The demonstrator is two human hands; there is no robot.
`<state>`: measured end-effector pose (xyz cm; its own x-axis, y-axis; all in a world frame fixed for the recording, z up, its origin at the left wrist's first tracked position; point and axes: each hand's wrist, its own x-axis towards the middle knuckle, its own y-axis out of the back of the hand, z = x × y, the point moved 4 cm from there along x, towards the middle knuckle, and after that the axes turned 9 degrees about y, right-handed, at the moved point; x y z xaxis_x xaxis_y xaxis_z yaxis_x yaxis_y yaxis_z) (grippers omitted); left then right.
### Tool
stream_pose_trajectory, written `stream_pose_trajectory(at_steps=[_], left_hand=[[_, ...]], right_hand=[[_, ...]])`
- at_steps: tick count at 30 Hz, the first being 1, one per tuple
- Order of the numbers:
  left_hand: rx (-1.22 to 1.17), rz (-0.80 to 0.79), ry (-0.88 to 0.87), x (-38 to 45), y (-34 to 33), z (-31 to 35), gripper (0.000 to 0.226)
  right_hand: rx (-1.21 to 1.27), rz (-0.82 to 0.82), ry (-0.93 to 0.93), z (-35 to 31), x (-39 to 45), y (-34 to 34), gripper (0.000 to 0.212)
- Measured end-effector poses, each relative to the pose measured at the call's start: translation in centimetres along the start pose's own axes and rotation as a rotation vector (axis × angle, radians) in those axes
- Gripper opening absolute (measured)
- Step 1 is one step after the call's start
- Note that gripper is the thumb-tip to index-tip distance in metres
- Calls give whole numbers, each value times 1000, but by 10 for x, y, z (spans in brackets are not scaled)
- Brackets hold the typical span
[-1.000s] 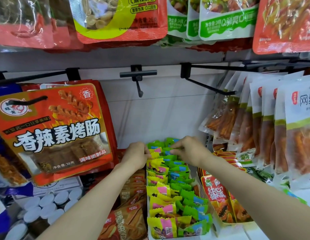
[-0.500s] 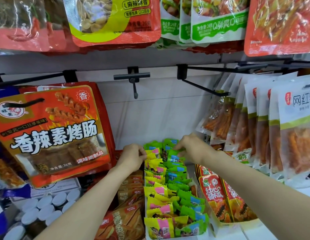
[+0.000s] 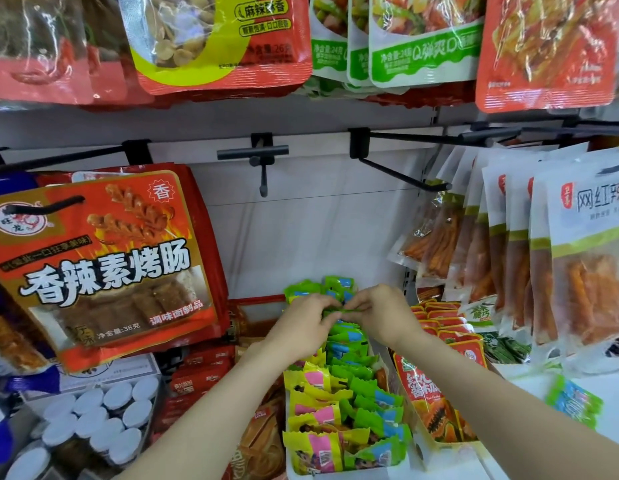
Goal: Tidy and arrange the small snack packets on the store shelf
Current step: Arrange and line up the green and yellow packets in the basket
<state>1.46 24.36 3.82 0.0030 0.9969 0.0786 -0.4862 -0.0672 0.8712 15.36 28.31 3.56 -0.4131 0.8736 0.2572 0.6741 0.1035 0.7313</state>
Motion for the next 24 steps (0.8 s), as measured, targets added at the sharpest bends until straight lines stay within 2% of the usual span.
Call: stream_pose_trajectory(at_steps=[2, 5, 7, 10, 12, 16, 21, 24], left_hand=[[-34, 55, 22, -2, 1, -6, 29], [-20, 39, 32, -7, 1, -10, 28], [-28, 11, 36, -9, 0, -11, 26], [-65, 14, 41, -11, -1, -13, 25], [-104, 8, 48, -11, -2, -14, 25], [-158, -3, 52, -10, -4, -18, 24], [-167, -3, 62, -8, -5, -20, 24], [-168, -4, 81, -9, -5, -21, 25]], right_hand=[[27, -50, 11, -4, -1, -5, 16], [41, -180, 5, -3, 3, -2, 16], [56, -121, -11, -2, 10, 11, 18], [-174, -6, 31, -5, 21, 22, 19], [-329, -62, 30, -9, 27, 16, 28], [-484, -123, -20, -14, 37, 0, 36], [-469, -35, -160, -19, 43, -16, 32], [-475, -28, -151, -22, 39, -15, 22]])
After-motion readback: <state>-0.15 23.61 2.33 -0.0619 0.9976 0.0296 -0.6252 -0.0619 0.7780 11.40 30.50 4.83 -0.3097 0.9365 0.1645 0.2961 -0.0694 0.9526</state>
